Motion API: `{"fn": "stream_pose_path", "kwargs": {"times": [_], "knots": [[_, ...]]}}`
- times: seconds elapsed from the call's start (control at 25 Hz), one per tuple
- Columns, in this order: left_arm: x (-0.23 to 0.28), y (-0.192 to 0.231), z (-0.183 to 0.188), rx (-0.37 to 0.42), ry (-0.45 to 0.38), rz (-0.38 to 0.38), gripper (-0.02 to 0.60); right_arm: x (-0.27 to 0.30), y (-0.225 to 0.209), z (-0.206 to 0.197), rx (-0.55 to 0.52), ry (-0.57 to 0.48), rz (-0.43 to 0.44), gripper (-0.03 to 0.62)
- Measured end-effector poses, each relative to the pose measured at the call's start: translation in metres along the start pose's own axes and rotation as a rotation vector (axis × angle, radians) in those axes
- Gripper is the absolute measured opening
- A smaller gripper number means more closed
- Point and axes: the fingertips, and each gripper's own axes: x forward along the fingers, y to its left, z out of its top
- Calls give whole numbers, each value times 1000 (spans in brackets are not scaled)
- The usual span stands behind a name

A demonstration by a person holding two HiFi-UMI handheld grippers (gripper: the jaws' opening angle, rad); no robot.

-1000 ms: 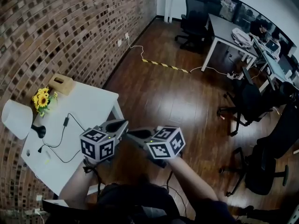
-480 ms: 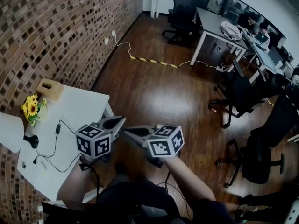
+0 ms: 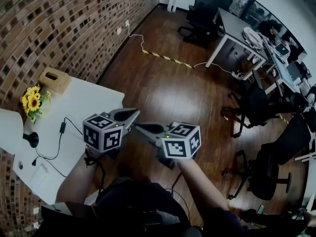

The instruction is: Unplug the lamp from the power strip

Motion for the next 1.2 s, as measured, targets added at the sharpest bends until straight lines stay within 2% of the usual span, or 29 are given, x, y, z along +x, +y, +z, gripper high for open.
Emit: {"fn": "stream_pose_path", "kwargs": {"times": [0.36, 0.6, 0.96, 1.2], "knots": [[-12, 47, 20, 6, 0, 7, 20, 44, -16, 30, -48, 22, -57, -14], [-24, 81, 19, -17, -1, 12, 20, 76, -21, 36, -58, 47, -62, -14], [-17, 105, 22, -49, -10, -11, 19, 82, -39, 38, -67, 78, -128, -14], [7, 114, 28, -66, -4, 15, 20, 69, -63, 44, -72, 60, -123, -14]]}}
